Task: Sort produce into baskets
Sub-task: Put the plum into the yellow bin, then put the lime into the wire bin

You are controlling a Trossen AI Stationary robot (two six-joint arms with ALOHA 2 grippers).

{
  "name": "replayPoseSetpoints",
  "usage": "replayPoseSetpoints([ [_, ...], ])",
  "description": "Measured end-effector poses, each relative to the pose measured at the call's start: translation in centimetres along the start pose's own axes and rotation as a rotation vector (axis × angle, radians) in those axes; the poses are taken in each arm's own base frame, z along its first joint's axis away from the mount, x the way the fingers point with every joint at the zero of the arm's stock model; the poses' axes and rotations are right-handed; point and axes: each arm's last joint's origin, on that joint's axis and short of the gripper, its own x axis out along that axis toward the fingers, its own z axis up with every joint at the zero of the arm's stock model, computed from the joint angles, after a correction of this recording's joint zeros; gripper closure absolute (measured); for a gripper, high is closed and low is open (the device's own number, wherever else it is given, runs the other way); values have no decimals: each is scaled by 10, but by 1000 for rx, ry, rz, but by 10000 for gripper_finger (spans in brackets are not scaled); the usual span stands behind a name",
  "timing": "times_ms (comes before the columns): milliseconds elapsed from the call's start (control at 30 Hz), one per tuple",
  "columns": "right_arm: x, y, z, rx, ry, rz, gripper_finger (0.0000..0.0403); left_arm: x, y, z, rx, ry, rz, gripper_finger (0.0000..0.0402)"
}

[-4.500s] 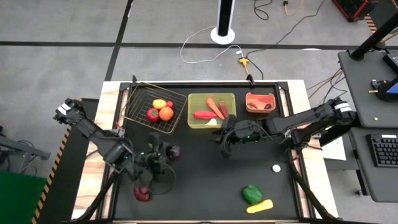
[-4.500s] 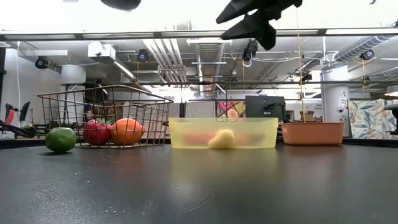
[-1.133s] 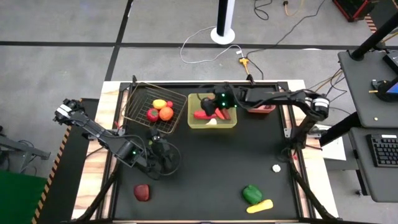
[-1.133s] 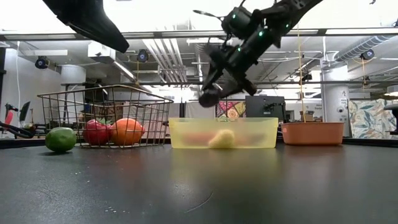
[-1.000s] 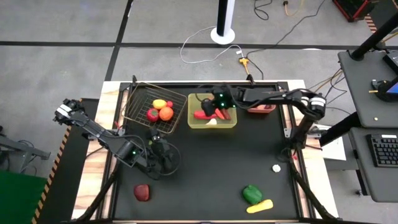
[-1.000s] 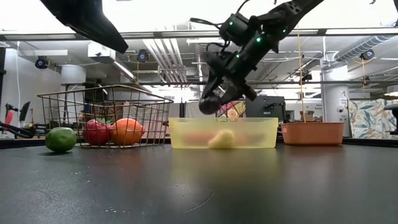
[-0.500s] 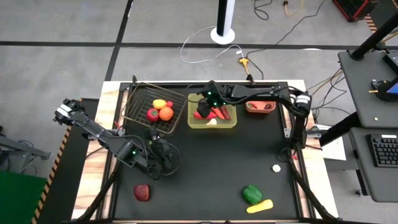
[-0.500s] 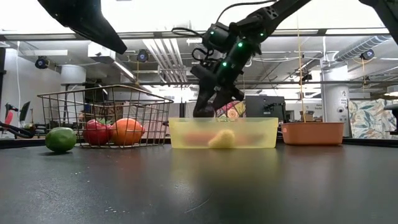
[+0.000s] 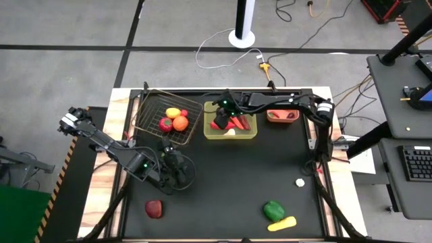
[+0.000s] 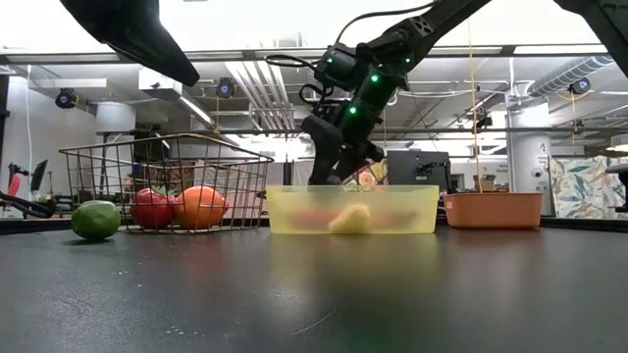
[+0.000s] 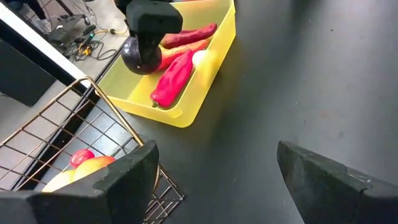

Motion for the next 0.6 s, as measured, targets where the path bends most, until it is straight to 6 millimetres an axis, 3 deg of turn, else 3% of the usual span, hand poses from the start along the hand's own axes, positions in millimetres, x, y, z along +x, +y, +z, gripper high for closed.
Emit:
replayPoseSetpoints([
  [367,0,0,0,3,1,0,104,0,0,0,-11,0,0,94],
  [600,0,0,0,15,2,1,92,0,0,0,-20,1,0,94],
])
